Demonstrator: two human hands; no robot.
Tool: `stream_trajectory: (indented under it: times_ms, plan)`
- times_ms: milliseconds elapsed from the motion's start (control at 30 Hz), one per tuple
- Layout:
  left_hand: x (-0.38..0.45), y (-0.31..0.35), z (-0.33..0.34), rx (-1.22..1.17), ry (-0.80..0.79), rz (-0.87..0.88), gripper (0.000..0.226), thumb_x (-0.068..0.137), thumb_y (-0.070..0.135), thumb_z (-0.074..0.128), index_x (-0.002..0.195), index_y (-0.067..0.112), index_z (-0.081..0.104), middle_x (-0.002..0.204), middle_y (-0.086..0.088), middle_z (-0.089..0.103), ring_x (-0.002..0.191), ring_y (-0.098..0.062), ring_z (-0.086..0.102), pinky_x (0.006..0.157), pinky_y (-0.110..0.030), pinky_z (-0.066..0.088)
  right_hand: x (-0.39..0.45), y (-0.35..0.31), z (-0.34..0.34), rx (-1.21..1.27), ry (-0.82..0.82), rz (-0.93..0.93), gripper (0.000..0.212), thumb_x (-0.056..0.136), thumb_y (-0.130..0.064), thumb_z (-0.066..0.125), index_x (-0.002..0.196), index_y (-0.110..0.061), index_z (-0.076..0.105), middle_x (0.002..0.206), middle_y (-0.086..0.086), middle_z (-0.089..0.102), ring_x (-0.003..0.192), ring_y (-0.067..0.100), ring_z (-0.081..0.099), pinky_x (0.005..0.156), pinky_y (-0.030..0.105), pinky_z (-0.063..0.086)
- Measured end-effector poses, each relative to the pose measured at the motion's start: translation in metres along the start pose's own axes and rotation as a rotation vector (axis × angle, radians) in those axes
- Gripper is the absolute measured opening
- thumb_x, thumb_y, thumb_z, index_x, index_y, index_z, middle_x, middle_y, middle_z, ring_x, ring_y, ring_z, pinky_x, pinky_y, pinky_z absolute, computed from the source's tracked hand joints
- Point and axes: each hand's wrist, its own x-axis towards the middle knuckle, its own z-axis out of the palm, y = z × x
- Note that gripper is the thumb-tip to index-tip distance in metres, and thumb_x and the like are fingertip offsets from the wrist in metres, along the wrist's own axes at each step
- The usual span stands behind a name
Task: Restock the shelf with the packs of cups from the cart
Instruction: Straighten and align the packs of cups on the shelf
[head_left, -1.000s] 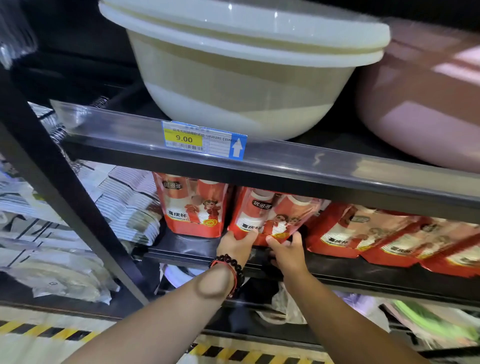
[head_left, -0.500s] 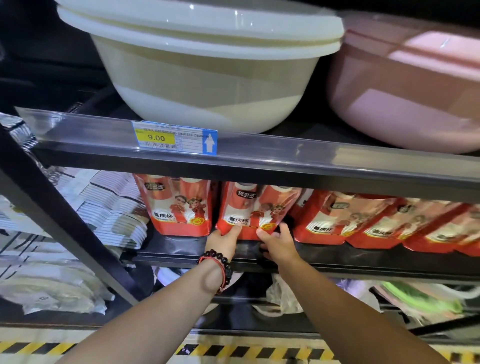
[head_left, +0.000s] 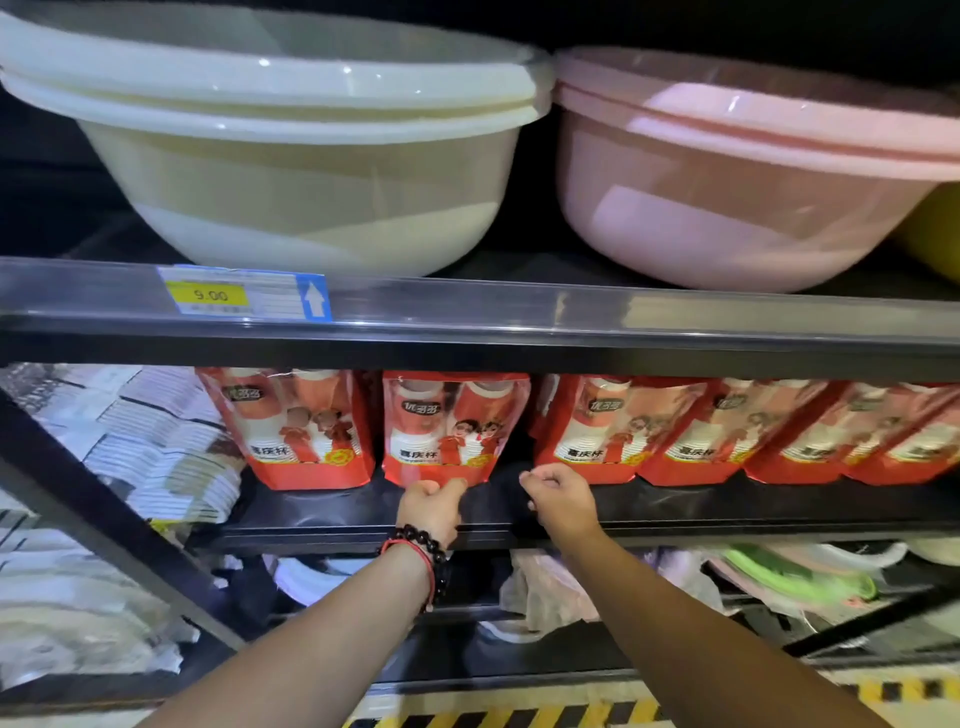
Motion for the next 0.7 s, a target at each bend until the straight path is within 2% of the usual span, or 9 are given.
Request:
stream_trajectory:
  times_ms: [67, 133, 167, 233, 300, 433, 467, 567, 700]
  plan:
    - [-0.006, -0.004, 0.016, 0.093, -0.057, 0.035, 0.039, 0.081, 0.021, 0.068, 0.064, 0.023, 0.032, 0.044, 0.007, 0.030, 0.039, -0.015, 0.032, 0.040, -0.018, 0.024, 0.004, 0.006, -0.022, -0.138, 0.049, -0.047, 0.019, 0.087, -0.018, 0.070, 0.070, -0.022, 0.062, 0.070, -0.004, 0.063, 0.075, 0.018, 0.058, 0.067, 0.027, 0.042]
    - [-0.010, -0.003, 0.031, 0.212, -0.087, 0.052, 0.036, 0.075, 0.025, 0.067, 0.062, 0.022, 0.035, 0.047, 0.006, 0.034, 0.050, -0.018, 0.039, 0.041, -0.032, 0.036, 0.007, 0.010, -0.040, -0.289, 0.020, -0.077, 0.017, 0.085, -0.020, 0.067, 0.070, -0.025, 0.061, 0.081, -0.003, 0.066, 0.084, 0.019, 0.060, 0.070, 0.027, 0.046]
    - [-0.011, -0.003, 0.037, 0.251, -0.084, 0.053, 0.030, 0.075, 0.027, 0.067, 0.064, 0.020, 0.040, 0.054, 0.002, 0.038, 0.060, -0.020, 0.044, 0.051, -0.042, 0.045, 0.010, 0.012, -0.049, -0.401, -0.014, -0.115, 0.015, 0.085, -0.023, 0.066, 0.072, -0.027, 0.060, 0.090, 0.000, 0.065, 0.092, 0.022, 0.059, 0.077, 0.031, 0.047]
    - [-0.010, -0.004, 0.047, 0.278, -0.062, 0.054, 0.018, 0.074, 0.027, 0.067, 0.072, 0.017, 0.051, 0.065, -0.004, 0.048, 0.072, -0.023, 0.049, 0.067, -0.041, 0.045, 0.020, 0.014, -0.065, -0.710, -0.069, -0.173, 0.001, 0.085, -0.030, 0.062, 0.085, -0.031, 0.062, 0.106, 0.001, 0.060, 0.109, 0.025, 0.052, 0.093, 0.036, 0.045]
    - [-0.006, -0.005, 0.054, 0.290, -0.044, 0.067, 0.014, 0.075, 0.024, 0.067, 0.076, 0.017, 0.055, 0.068, -0.006, 0.053, 0.072, -0.024, 0.053, 0.072, -0.035, 0.043, 0.030, 0.016, -0.079, -0.925, -0.095, -0.231, 0.023, 0.088, -0.039, 0.059, 0.109, -0.033, 0.065, 0.116, -0.001, 0.056, 0.119, 0.024, 0.046, 0.101, 0.037, 0.040]
    - [0.001, -0.004, 0.058, 0.335, 0.045, 0.110, 0.015, 0.079, 0.020, 0.066, 0.069, 0.020, 0.054, 0.064, 0.001, 0.055, 0.067, -0.023, 0.054, 0.067, -0.029, 0.042, 0.039, 0.023, -0.089, -1.062, -0.109, -0.389, 0.042, 0.087, -0.047, 0.057, 0.127, -0.037, 0.057, 0.117, -0.003, 0.054, 0.117, 0.026, 0.044, 0.104, 0.038, 0.031]
    - [0.002, -0.004, 0.058, 0.352, 0.068, 0.113, 0.017, 0.080, 0.019, 0.065, 0.066, 0.021, 0.055, 0.063, 0.003, 0.055, 0.070, -0.023, 0.054, 0.068, -0.028, 0.043, 0.040, 0.024, -0.090, -1.079, -0.126, -0.406, 0.043, 0.087, -0.048, 0.056, 0.128, -0.037, 0.055, 0.117, -0.003, 0.053, 0.116, 0.026, 0.044, 0.105, 0.038, 0.029]
    - [0.003, -0.005, 0.049, 0.333, 0.115, 0.121, 0.013, 0.077, 0.022, 0.064, 0.064, 0.021, 0.063, 0.066, 0.002, 0.063, 0.080, -0.027, 0.061, 0.083, -0.034, 0.050, 0.038, 0.026, -0.090, -1.090, -0.141, -0.440, 0.044, 0.087, -0.050, 0.053, 0.129, -0.036, 0.053, 0.115, -0.003, 0.050, 0.115, 0.025, 0.044, 0.108, 0.040, 0.027]
    - [0.006, -0.004, 0.041, 0.432, 0.155, 0.164, 0.019, 0.082, 0.017, 0.064, 0.063, 0.021, 0.067, 0.066, 0.003, 0.067, 0.081, -0.029, 0.066, 0.079, -0.031, 0.052, 0.040, 0.026, -0.095, -1.079, -0.190, -0.443, 0.045, 0.086, -0.050, 0.052, 0.129, -0.037, 0.050, 0.115, -0.004, 0.049, 0.117, 0.025, 0.042, 0.113, 0.043, 0.025]
